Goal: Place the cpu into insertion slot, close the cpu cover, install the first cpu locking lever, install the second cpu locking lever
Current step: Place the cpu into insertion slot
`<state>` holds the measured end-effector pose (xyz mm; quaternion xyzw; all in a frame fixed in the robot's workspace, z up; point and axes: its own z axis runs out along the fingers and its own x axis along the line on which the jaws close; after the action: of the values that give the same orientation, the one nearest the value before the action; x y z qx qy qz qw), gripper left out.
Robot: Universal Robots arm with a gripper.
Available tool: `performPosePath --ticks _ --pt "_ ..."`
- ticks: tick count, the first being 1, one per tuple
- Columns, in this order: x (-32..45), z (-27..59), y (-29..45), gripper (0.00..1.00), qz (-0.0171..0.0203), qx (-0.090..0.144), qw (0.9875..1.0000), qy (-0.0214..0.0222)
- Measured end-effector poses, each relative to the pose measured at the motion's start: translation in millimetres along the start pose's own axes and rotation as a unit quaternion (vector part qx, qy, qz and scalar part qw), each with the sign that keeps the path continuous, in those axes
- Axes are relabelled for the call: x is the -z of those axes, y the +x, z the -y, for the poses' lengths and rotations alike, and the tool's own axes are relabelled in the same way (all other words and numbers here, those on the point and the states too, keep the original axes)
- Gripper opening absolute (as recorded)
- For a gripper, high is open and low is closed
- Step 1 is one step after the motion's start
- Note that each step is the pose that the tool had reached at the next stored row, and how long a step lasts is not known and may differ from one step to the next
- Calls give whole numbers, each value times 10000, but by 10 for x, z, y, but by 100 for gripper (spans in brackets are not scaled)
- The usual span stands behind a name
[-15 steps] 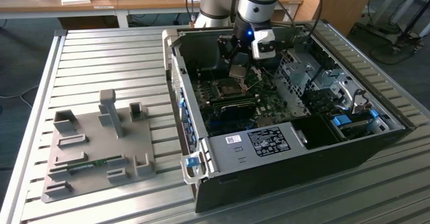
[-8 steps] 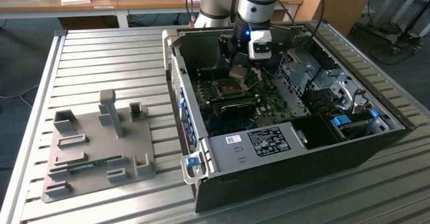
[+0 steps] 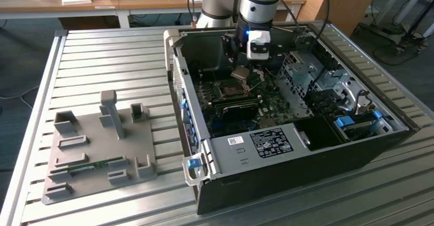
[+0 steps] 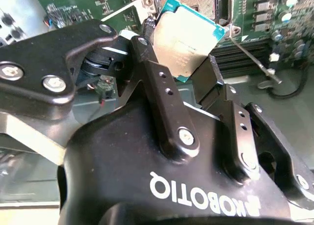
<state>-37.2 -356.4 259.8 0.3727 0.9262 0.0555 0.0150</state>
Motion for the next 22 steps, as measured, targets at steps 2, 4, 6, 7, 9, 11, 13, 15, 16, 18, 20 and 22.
performPosePath --ticks 2,4,6,7,9,11,13,15,16,18,20,22 --pt "0 0 0 54 18 -159 9999 -2" --pt "0 0 0 54 35 -301 9995 -4" --pt "0 0 0 54 48 -418 9991 -6" --pt "0 0 0 54 54 -467 9989 -6" --pt "0 0 0 54 64 -554 9984 -8" --pt "0 0 0 54 72 -627 9980 -8" --pt "0 0 0 54 76 -667 9977 -9" --pt "0 0 0 54 77 -670 9977 -9" --pt "0 0 0 54 77 -671 9977 -9" --pt "0 0 0 54 77 -672 9977 -9" --pt "0 0 0 54 77 -673 9977 -9" --pt "0 0 0 54 81 -699 9975 -9"
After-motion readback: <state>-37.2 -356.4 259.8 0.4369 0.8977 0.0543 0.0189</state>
